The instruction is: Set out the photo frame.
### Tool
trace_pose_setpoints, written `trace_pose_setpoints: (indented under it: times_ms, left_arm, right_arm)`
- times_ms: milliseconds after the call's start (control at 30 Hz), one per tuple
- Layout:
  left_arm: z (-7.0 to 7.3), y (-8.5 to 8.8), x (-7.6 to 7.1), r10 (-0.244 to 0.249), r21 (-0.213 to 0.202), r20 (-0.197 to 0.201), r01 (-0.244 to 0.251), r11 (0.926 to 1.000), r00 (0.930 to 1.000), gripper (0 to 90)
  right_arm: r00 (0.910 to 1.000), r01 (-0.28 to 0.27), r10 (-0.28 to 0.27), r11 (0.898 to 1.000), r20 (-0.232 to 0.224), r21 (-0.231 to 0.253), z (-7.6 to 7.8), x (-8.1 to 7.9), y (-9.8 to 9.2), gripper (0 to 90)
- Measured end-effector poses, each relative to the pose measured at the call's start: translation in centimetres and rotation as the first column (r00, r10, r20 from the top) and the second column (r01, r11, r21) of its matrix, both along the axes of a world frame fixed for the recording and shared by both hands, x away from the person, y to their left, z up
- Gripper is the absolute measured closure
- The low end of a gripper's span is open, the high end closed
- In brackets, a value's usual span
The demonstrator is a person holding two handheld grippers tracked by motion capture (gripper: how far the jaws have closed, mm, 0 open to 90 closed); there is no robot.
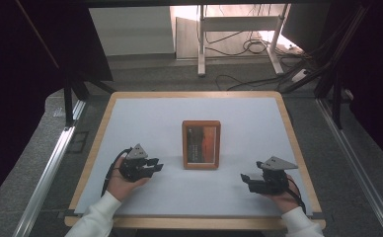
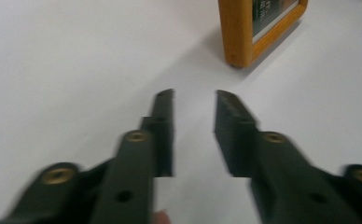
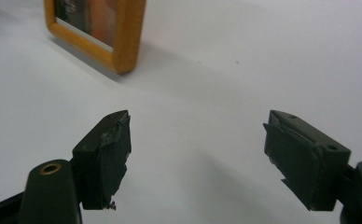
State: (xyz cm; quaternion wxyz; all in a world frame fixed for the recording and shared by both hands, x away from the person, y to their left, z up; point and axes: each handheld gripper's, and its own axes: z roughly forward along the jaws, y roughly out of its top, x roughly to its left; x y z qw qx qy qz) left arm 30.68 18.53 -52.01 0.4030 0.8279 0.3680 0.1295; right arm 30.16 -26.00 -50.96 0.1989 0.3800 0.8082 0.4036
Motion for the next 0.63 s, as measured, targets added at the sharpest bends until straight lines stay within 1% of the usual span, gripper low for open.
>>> trace_pose_setpoints:
  times_ms: [33,100,233,300,367,433,633]
  left_arm:
    - [-0.03,-0.01,-0.16,0.005,0.004,-0.001,-0.005,1.0000,1.0000,53.0]
    - [-0.03,0.06,-0.51,0.010,-0.004,-0.010,-0.010,0.9999,0.9999,46.8]
    - [0.28,0.41,-0.97,0.023,-0.034,-0.007,-0.023,0.9992,0.9997,39.6]
    - [0.35,0.58,-0.94,0.032,-0.050,-0.004,-0.033,0.9982,0.9995,37.6]
    - [0.34,0.65,-0.80,0.029,-0.064,-0.015,-0.030,0.9975,0.9995,36.5]
    - [0.23,0.63,-0.69,0.026,-0.063,-0.020,-0.028,0.9976,0.9994,36.0]
    - [-0.02,0.69,-0.33,0.021,-0.068,-0.037,-0.023,0.9974,0.9991,34.4]
  right_arm:
    - [0.9999,0.008,-0.008,1.000,-0.008,0.006,-0.14,-0.02,-0.15,22.6]
    - [0.9999,0.014,-0.014,1.000,-0.010,0.008,-0.26,-0.09,-0.27,22.3]
    - [0.9999,0.015,-0.015,1.000,-0.007,0.008,-0.36,-0.17,-0.38,21.9]
    - [0.9999,0.015,-0.015,1.000,-0.004,0.005,-0.37,-0.14,-0.37,21.7]
    - [0.9999,0.016,-0.016,1.000,0.002,0.004,-0.31,-0.15,-0.35,21.5]
    - [0.9999,0.015,-0.015,1.000,0.006,0.003,-0.26,-0.19,-0.31,21.4]
    - [0.9997,-0.012,0.012,1.000,0.021,-0.002,-0.19,-0.17,-0.23,20.3]
